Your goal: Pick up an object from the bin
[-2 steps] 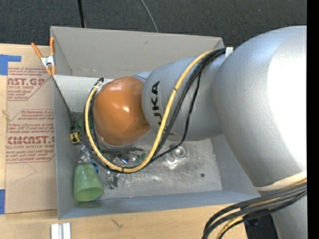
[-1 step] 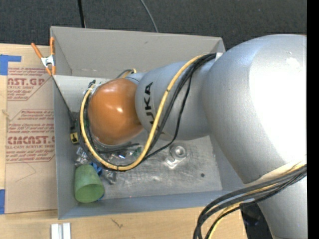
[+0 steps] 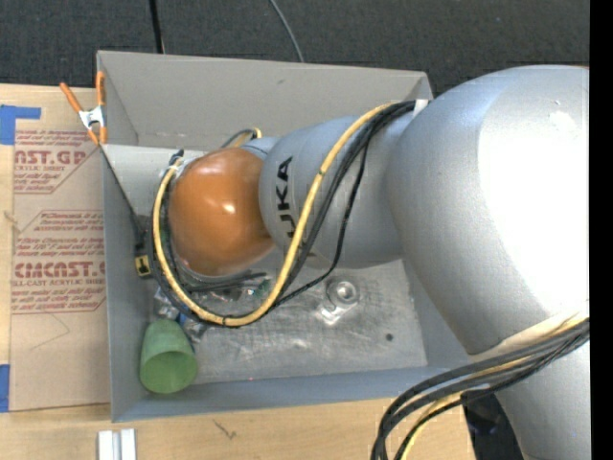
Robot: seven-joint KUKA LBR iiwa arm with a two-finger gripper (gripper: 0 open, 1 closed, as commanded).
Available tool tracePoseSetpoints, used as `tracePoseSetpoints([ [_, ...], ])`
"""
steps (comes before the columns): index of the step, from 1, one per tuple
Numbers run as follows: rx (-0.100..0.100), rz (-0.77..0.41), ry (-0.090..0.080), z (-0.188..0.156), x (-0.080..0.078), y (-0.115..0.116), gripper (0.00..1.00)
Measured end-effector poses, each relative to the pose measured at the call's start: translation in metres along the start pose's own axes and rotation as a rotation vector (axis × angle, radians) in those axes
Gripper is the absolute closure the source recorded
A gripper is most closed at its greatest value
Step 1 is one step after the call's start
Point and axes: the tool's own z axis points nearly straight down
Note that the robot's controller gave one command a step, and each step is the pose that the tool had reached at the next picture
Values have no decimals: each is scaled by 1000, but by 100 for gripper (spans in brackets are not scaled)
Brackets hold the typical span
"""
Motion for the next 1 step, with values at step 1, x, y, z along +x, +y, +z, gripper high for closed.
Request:
tracePoseSetpoints([
  [1,-3,-5,8,-134,15,8,100],
])
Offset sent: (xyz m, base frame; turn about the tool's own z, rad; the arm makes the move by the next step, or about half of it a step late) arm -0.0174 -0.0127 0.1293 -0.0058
